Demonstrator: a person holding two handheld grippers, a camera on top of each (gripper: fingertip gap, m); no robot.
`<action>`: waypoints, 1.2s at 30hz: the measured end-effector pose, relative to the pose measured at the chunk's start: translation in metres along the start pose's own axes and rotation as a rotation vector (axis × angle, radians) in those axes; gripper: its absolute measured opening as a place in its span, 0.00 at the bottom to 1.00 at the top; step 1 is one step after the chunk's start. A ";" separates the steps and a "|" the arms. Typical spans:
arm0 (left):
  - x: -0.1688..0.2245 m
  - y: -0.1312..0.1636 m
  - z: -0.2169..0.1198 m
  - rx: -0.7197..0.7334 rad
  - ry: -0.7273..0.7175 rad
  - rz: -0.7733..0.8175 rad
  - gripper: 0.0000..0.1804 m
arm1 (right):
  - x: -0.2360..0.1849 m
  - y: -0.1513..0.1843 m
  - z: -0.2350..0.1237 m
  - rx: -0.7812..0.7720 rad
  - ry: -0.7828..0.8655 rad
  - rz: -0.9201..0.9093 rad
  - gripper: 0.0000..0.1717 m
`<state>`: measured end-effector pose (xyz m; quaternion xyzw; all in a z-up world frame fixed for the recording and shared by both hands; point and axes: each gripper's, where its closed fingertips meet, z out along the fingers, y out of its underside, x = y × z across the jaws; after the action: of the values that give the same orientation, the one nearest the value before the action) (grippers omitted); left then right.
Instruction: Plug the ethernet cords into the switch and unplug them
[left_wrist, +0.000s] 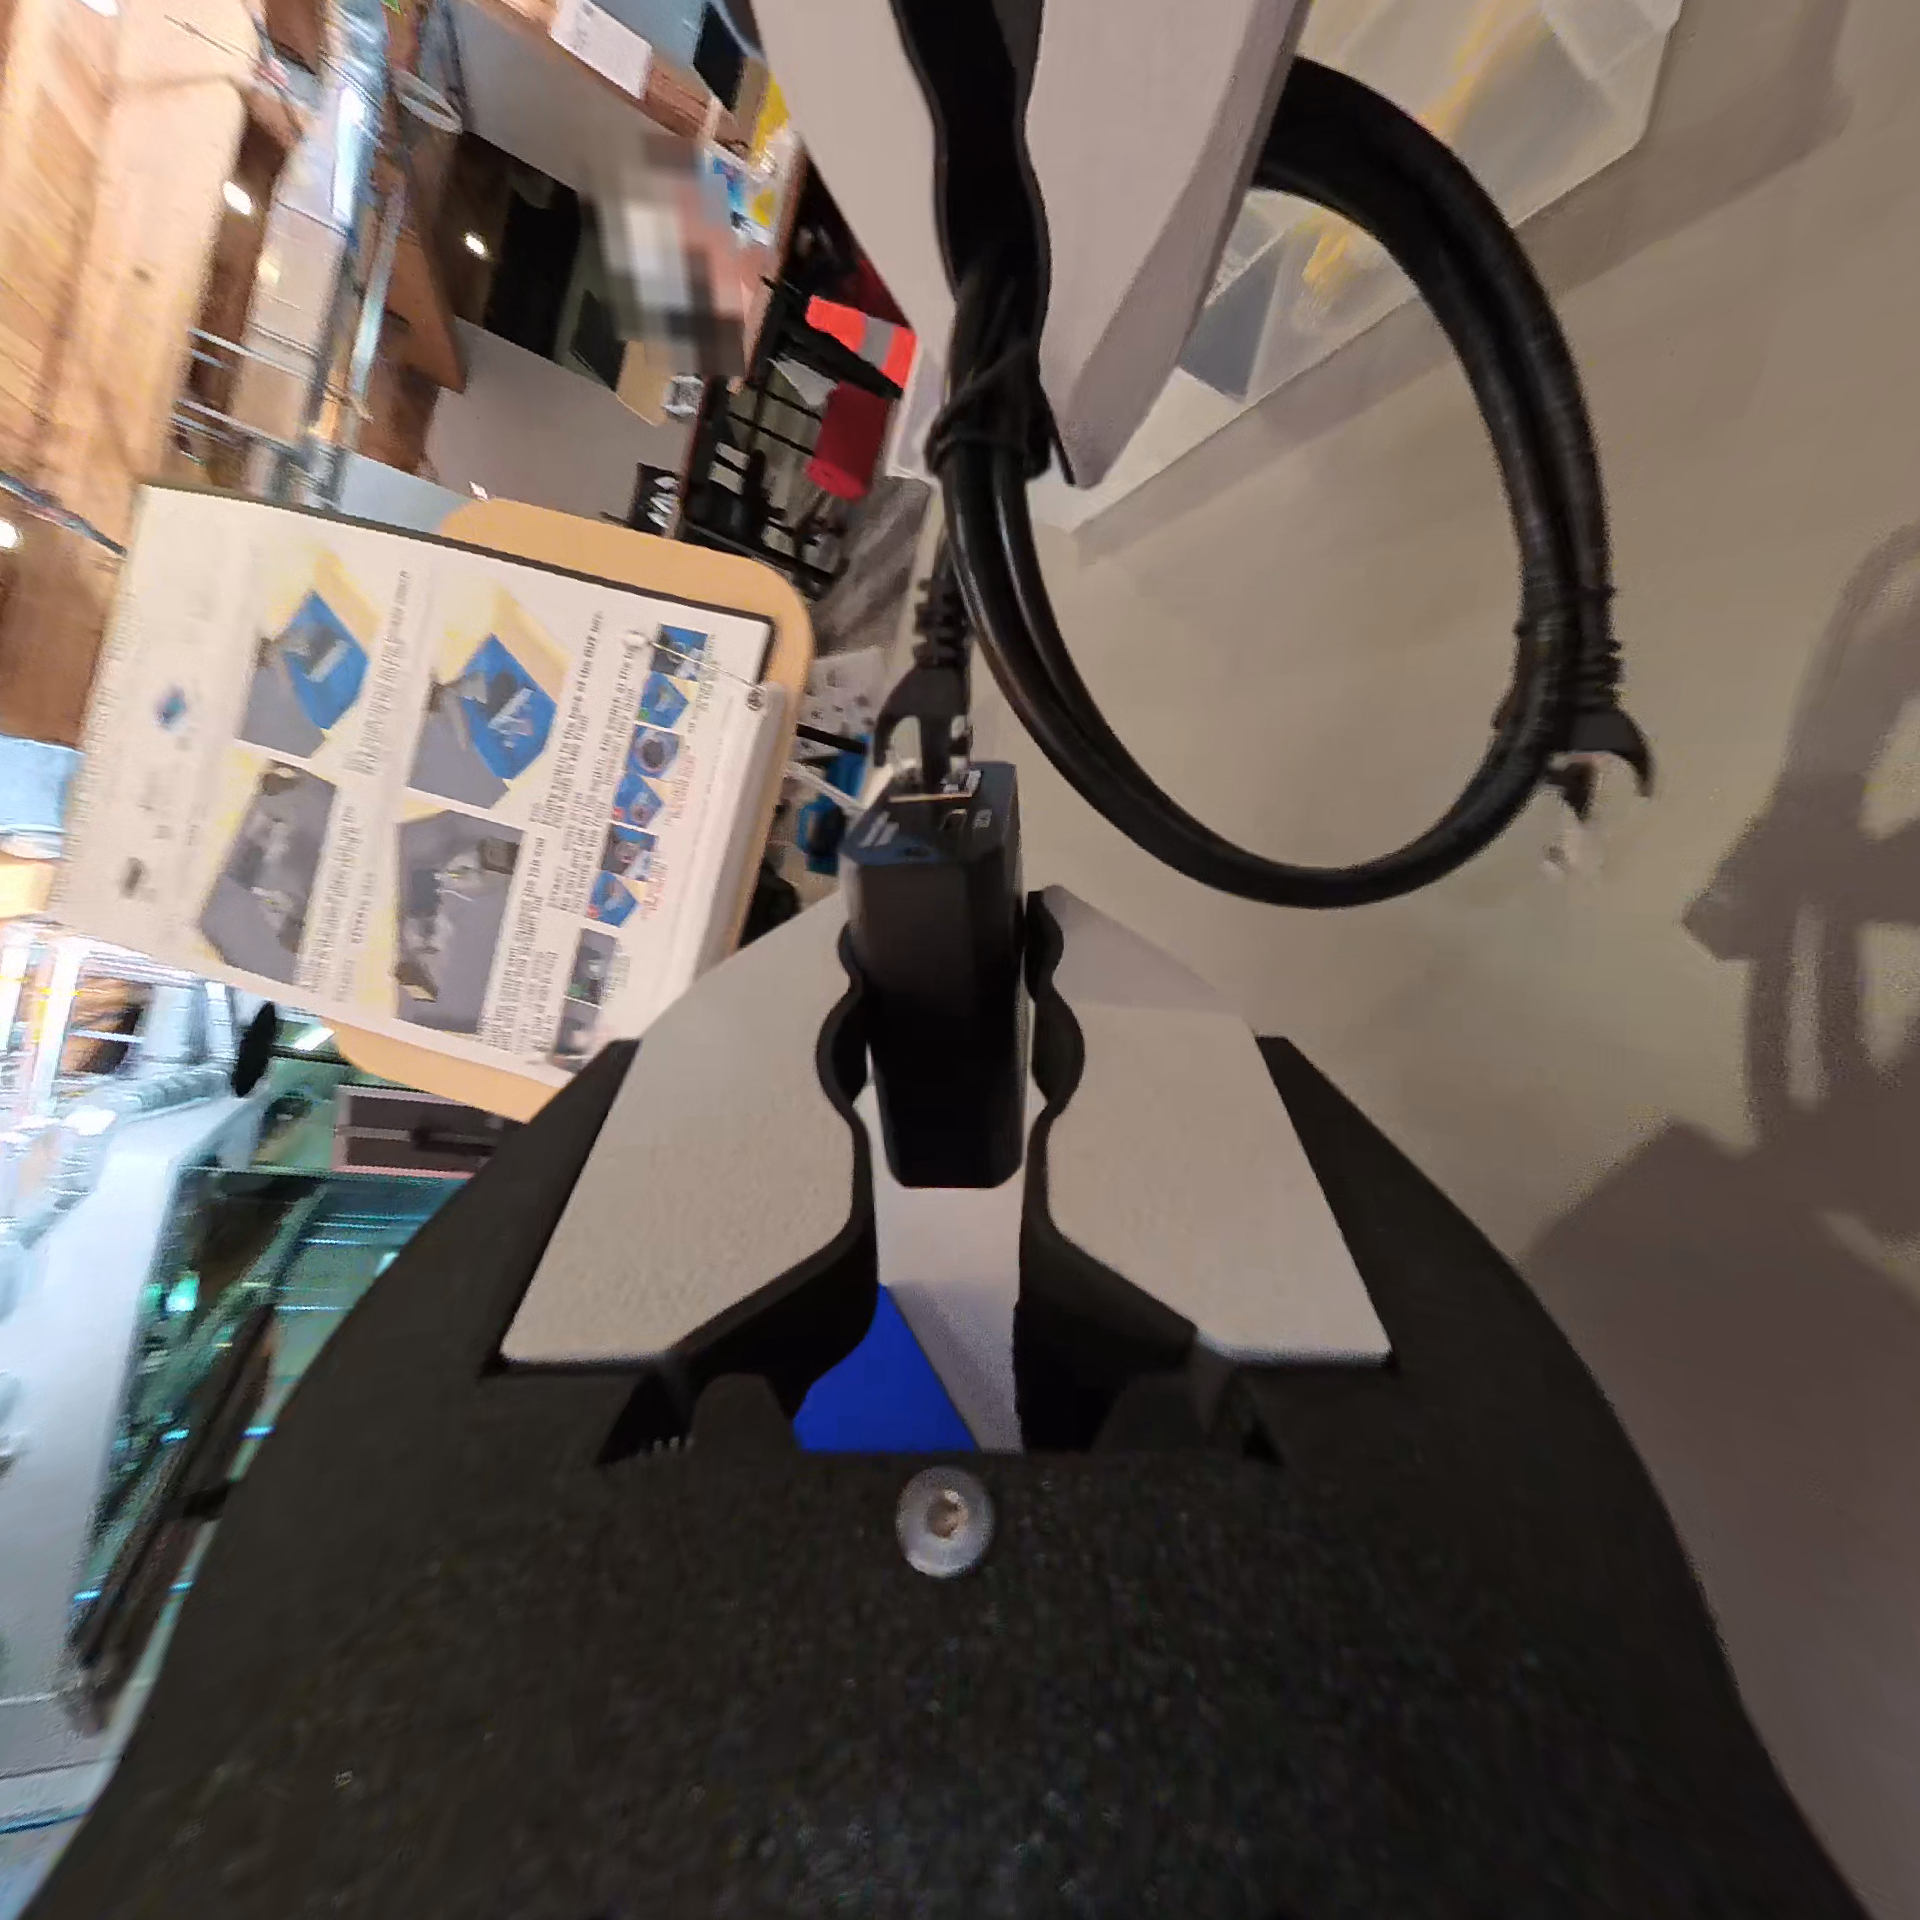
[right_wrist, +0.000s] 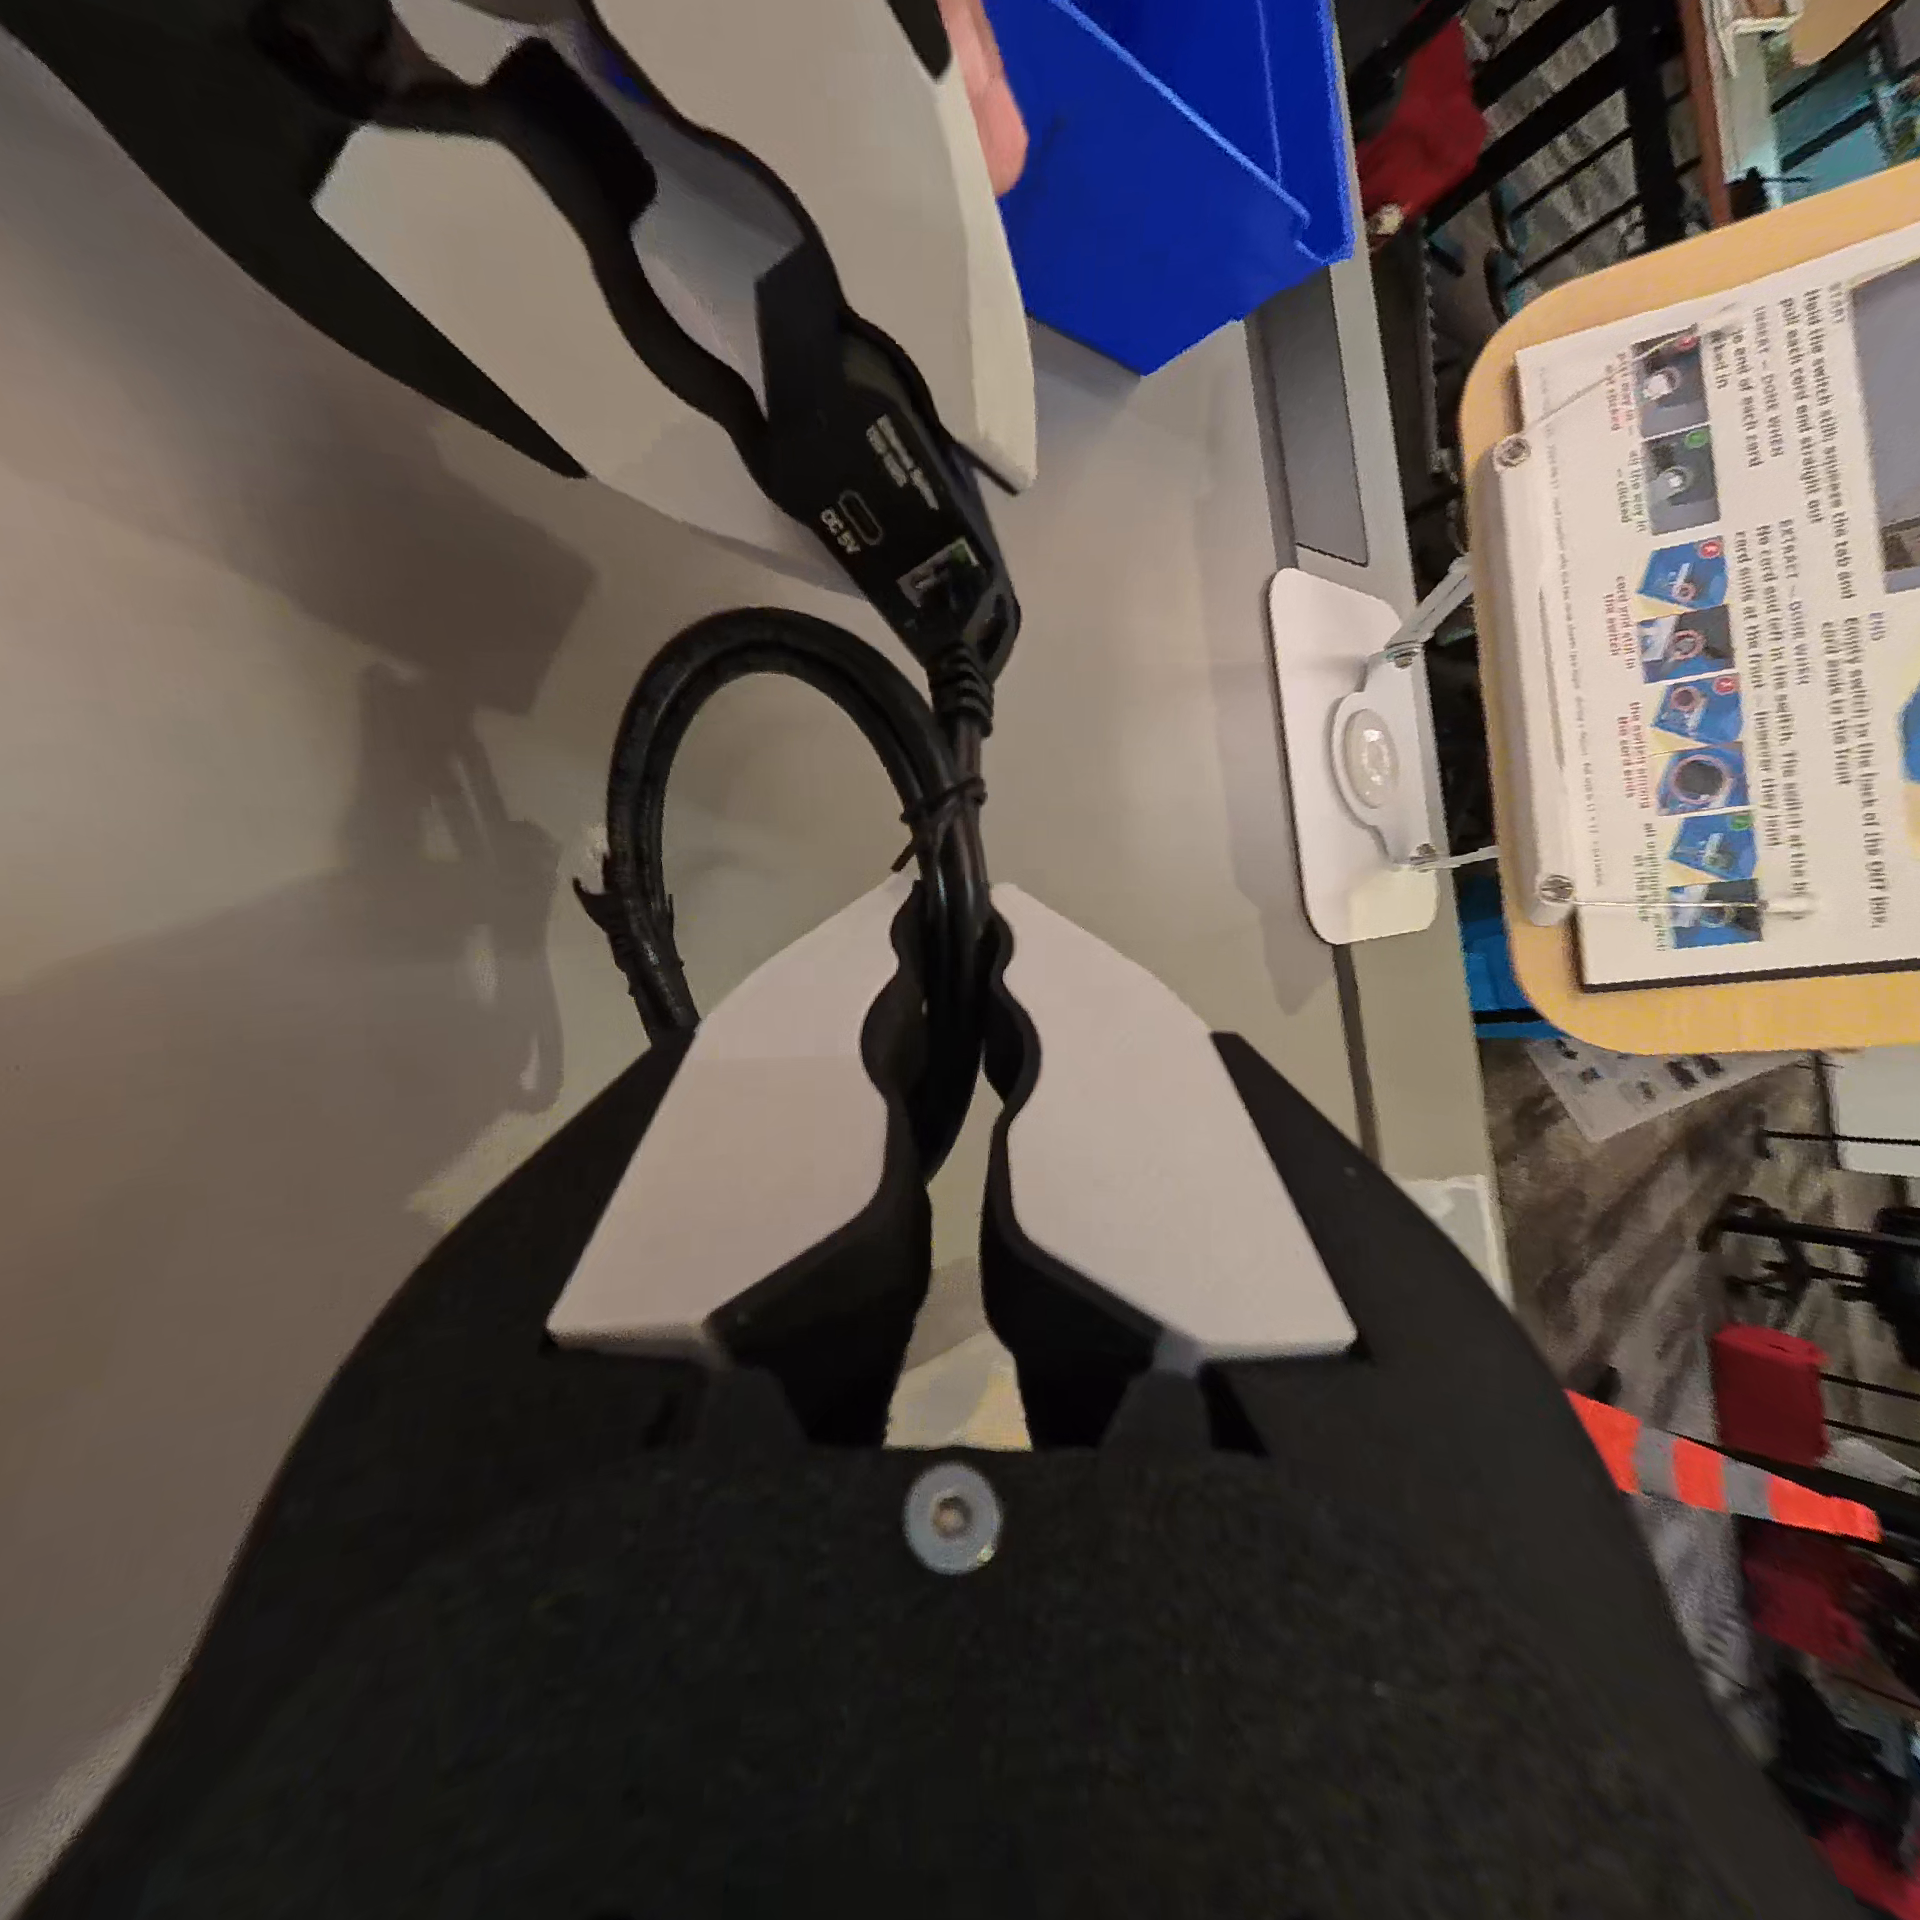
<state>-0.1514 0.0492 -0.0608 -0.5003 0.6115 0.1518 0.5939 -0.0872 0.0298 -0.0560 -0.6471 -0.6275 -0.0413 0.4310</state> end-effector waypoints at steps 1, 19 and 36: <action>0.002 0.002 0.001 -0.014 0.028 -0.020 0.15 | 0.002 0.001 0.000 -0.017 0.029 -0.028 0.03; 0.002 0.002 0.001 -0.054 0.066 -0.082 0.18 | 0.007 0.001 0.006 -0.125 0.177 -0.092 0.03; -0.004 0.017 0.009 -0.109 -0.065 0.029 0.14 | -0.009 -0.009 0.007 0.042 0.000 0.062 0.07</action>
<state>-0.1608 0.0656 -0.0663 -0.5179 0.5897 0.2095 0.5832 -0.1004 0.0257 -0.0608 -0.6570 -0.6079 -0.0147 0.4456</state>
